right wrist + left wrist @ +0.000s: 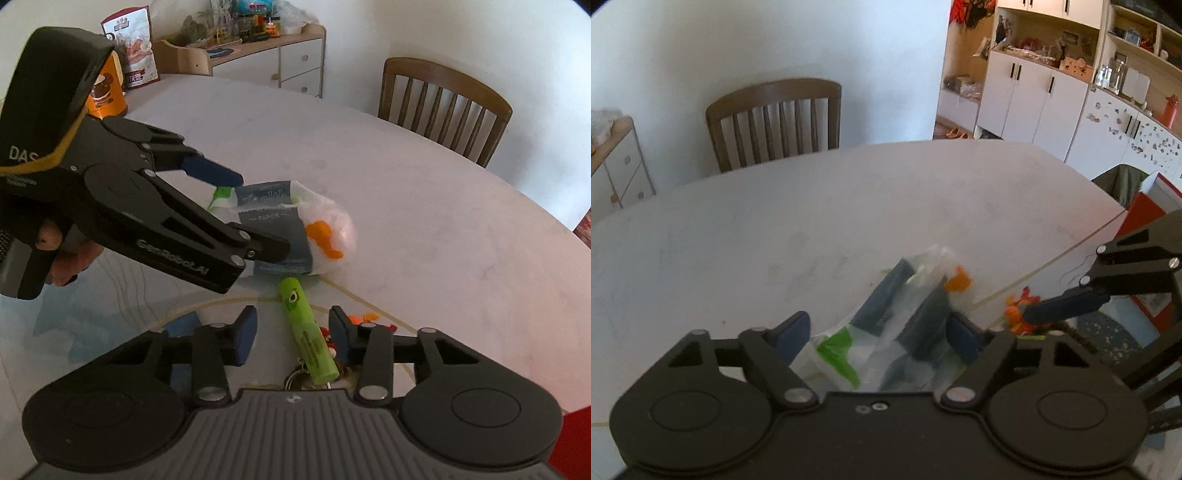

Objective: Organize objects
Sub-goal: 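Grasp the green tube with the right gripper while the left gripper grasps the wet-wipe pack, then carry the green tube and wet-wipe pack with both grippers over the box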

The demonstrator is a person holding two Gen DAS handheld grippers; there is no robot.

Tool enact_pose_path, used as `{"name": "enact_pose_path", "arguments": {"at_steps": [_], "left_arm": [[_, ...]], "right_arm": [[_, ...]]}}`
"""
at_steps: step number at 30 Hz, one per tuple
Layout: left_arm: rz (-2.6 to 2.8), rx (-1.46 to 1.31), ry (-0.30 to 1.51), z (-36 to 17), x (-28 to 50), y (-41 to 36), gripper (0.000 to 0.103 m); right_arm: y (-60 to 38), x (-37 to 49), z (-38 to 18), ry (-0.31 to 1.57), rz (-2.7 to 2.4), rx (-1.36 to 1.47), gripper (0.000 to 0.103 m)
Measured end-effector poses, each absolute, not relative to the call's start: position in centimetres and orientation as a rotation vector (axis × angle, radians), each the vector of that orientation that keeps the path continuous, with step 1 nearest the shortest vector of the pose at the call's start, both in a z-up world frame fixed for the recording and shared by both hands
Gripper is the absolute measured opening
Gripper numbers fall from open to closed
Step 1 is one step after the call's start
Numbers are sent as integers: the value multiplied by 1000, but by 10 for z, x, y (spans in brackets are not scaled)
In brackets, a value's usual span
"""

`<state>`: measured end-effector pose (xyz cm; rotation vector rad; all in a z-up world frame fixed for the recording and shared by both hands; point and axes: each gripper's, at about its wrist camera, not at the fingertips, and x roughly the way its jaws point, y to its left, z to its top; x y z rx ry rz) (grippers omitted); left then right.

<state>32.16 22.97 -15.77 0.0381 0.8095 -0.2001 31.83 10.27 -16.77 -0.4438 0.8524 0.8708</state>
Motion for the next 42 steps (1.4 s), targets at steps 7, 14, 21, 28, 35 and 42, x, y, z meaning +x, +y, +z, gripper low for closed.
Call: {"name": "enact_pose_path", "arguments": {"at_steps": [7, 14, 21, 28, 35, 42], "left_arm": [[-195, 30, 805, -160, 321, 233, 59], [-174, -4, 798, -159, 317, 236, 44], [-147, -29, 806, -155, 311, 235, 36], [-126, -72, 841, -146, 297, 233, 17], [-120, -114, 860, -140, 276, 228, 17], [-128, -139, 864, -119, 249, 213, 17]], "right_arm": [[113, 326, -175, 865, 873, -463, 34], [123, 329, -180, 870, 871, -486, 28], [124, 325, -181, 865, 837, -494, 18], [115, 316, -170, 847, 832, -442, 16], [92, 300, -155, 864, 820, -350, 16], [57, 285, -130, 899, 769, -230, 16]]}}
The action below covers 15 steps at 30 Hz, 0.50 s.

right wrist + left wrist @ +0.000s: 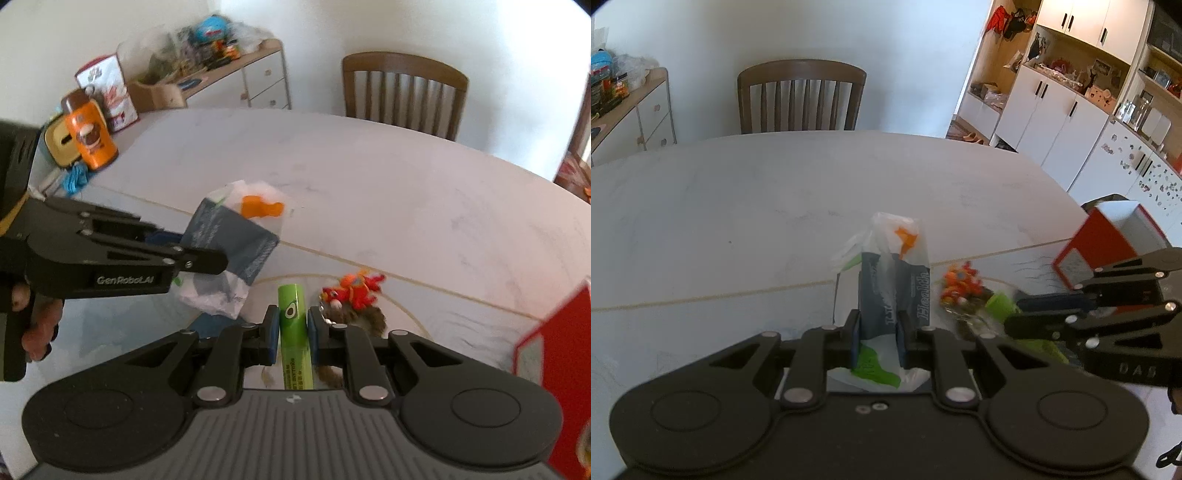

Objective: Organize objects
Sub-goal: 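Carry the green tube and wet-wipe pack with both grippers over the box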

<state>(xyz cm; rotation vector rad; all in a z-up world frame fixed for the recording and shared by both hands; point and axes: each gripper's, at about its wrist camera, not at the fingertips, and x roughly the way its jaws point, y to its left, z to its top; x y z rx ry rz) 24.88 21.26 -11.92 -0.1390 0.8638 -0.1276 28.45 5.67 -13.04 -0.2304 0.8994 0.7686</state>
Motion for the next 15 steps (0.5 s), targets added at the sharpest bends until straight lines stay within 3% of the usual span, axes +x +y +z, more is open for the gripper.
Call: {"name": "enact_pose_path", "arguments": {"at_steps": [15], "left_arm": [[-246, -181, 822, -58, 213, 146, 17]], "right_arm": [[-36, 239, -67, 856, 625, -101, 16]]}}
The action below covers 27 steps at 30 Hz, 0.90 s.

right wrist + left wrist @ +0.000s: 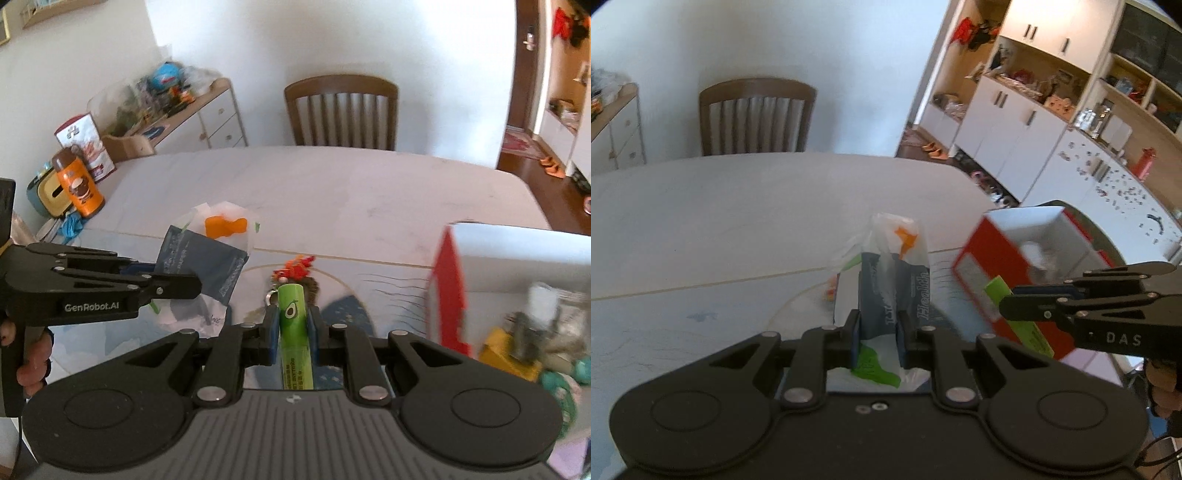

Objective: Organize objects
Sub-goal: 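Carry the green tube and wet-wipe pack with both grippers over the box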

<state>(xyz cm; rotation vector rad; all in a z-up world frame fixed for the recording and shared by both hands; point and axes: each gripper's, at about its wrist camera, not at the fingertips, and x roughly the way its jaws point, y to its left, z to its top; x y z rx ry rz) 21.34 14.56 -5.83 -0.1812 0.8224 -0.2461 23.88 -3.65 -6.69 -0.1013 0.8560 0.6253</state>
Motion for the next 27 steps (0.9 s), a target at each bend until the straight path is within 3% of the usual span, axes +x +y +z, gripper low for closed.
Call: {"name": "enact_pose_path", "arguments": {"at_steps": [12, 27], "left_arm": [[-302, -119, 798, -37, 209, 68, 18], [-380, -65, 812, -38, 238, -32, 18]], "right_arm": [[-114, 227, -32, 802, 550, -60, 16], [-222, 254, -35, 764, 480, 5, 16]]}}
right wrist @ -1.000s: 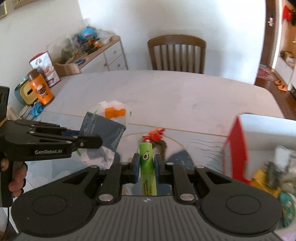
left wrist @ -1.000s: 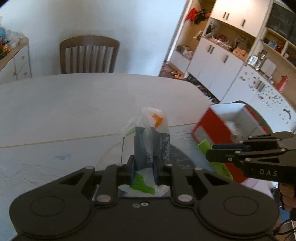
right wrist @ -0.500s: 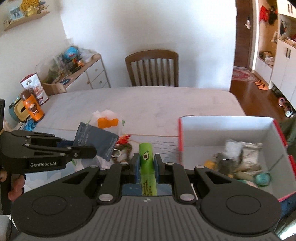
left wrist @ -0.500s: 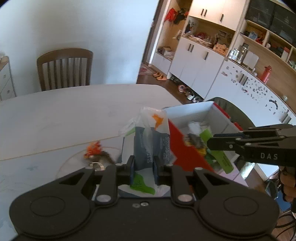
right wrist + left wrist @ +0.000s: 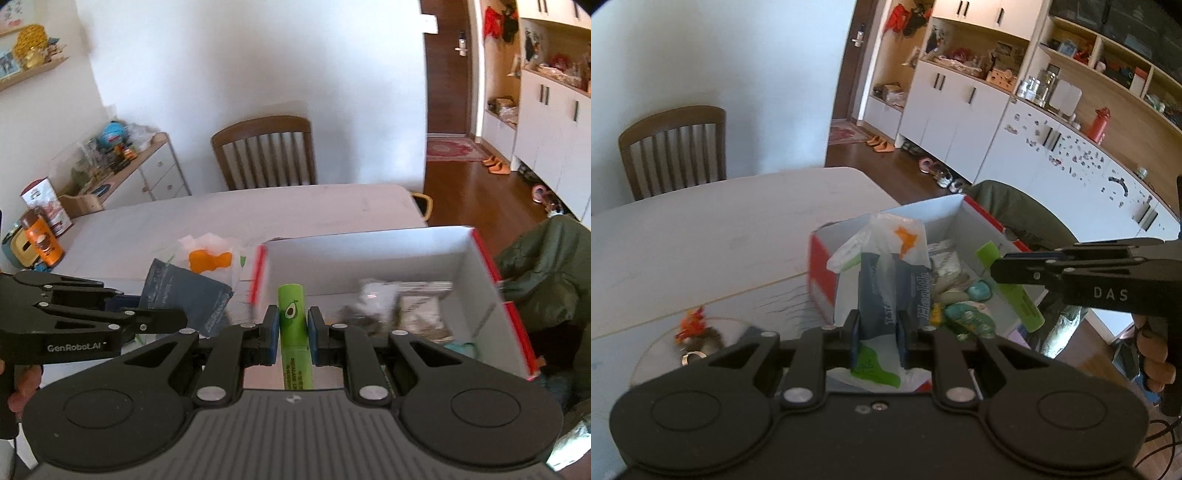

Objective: Organize objects
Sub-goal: 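Carry the green tube and wet-wipe pack with both grippers over the box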

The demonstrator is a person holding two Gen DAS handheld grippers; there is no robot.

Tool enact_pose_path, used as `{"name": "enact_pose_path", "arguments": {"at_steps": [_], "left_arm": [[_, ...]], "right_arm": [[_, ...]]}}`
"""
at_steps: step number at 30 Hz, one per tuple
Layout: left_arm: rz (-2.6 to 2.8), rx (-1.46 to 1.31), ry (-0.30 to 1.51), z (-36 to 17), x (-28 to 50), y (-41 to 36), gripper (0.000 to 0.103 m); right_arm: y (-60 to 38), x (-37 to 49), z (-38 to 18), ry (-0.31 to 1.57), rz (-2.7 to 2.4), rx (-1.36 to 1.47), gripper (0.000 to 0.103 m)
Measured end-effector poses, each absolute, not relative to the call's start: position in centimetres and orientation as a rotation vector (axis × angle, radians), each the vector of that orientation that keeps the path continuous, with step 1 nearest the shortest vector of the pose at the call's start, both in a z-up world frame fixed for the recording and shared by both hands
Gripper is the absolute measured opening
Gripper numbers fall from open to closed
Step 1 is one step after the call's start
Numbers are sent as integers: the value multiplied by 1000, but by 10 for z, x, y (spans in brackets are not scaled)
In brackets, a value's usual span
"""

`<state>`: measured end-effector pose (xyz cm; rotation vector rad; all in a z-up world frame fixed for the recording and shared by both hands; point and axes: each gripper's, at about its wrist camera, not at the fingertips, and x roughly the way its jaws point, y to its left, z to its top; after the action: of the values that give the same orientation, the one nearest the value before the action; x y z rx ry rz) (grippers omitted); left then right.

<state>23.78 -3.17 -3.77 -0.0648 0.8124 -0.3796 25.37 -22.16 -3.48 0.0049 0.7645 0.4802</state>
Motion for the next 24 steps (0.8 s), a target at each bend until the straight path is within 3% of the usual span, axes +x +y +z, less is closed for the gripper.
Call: {"name": "enact_pose_path", "arguments": {"at_steps": [24], "left_arm": [[-383, 53, 980, -81, 292, -128, 19]], "right_arm": [[-322, 338, -92, 828, 354, 50, 16]]}}
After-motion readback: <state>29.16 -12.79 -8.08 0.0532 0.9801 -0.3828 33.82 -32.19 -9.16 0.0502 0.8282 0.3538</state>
